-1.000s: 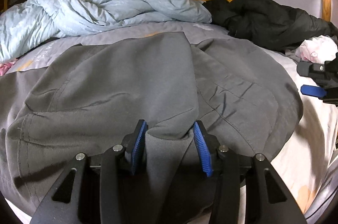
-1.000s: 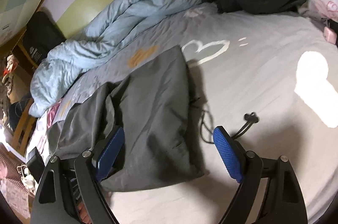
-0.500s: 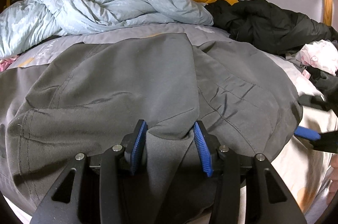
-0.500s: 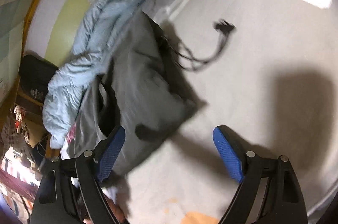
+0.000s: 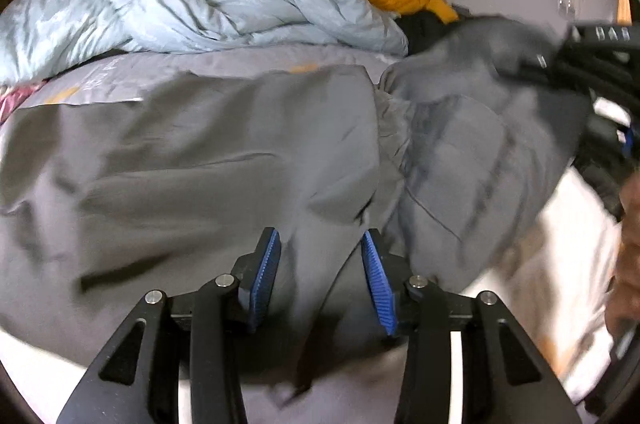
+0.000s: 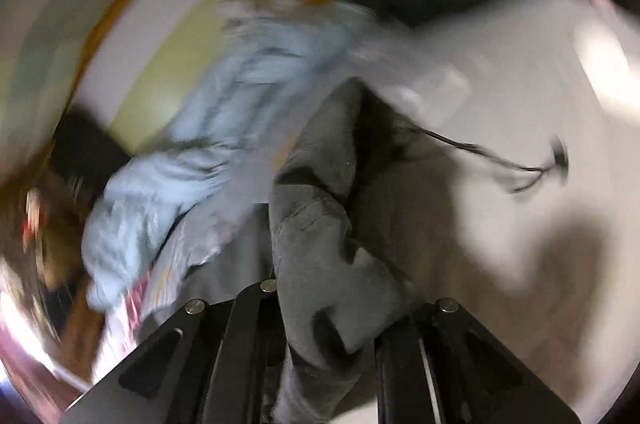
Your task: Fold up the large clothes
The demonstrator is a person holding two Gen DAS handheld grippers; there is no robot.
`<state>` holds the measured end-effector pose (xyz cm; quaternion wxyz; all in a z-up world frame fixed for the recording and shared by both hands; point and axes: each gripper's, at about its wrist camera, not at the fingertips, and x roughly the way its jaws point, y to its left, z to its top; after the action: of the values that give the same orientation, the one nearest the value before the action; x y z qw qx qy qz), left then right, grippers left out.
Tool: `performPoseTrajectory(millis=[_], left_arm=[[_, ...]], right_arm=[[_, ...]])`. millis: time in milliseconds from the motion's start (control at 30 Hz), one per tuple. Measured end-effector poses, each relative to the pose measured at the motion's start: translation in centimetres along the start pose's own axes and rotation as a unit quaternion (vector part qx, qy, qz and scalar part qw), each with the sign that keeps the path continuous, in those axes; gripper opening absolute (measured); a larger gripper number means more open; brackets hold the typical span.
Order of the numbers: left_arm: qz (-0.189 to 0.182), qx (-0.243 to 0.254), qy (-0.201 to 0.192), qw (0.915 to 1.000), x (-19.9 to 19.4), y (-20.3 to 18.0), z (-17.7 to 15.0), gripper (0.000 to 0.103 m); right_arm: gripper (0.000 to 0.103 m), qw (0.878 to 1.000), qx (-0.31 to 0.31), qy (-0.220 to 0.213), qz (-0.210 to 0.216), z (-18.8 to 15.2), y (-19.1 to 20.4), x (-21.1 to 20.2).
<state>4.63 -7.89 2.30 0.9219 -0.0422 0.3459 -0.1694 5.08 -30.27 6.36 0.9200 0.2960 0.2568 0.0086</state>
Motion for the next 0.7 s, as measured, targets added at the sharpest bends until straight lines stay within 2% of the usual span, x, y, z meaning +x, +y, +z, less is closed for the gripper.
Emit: performPoseTrajectory(millis=[100, 167, 267, 367, 467, 567, 633, 700], left_arm=[[0.013, -0.043, -0.031, 0.9985, -4.9, 4.5, 1.6, 0.042], [0.029, -0.070, -0.060, 0.9953, -8.1, 8.0, 3.1, 0.042], [0.066, -0.104, -0.106, 0.9867, -13.2, 13.7, 5.9, 0.042], [0.103, -0.106, -0.128, 0.9806, -16.1, 17.6, 8.2, 0.042], [0.140, -0.110, -0.158, 0.9712, -18.2, 20.3, 9.6, 0.042], [0.148, -0.134, -0.180, 0.9633, -19.2, 22.2, 9.3, 0.042], [0.148, -0.148, -0.175, 0.9622, -18.7, 23.5, 8.9, 0.042], [0.155, -0.149, -0.157, 0.9638, -17.9, 24.5, 8.3, 0.042]], right_arm=[[0.012, 0.994, -0.108, -0.014, 0.022, 0.0, 7.7, -0.8], [0.012, 0.988, -0.151, -0.024, 0.028, -1.1, 11.4, -0.9], [0.012, 0.978, -0.203, -0.032, 0.038, -3.5, 17.0, -0.2], [0.012, 0.974, -0.215, -0.020, 0.062, -6.3, 21.1, 0.7], [0.012, 0.972, -0.214, 0.004, 0.101, -9.5, 24.5, 1.7], [0.012, 0.961, -0.236, 0.050, 0.135, -14.0, 27.9, 4.5], [0.012, 0.952, -0.249, 0.107, 0.143, -17.7, 29.5, 7.8], [0.012, 0.947, -0.255, 0.144, 0.135, -20.6, 30.2, 10.2]])
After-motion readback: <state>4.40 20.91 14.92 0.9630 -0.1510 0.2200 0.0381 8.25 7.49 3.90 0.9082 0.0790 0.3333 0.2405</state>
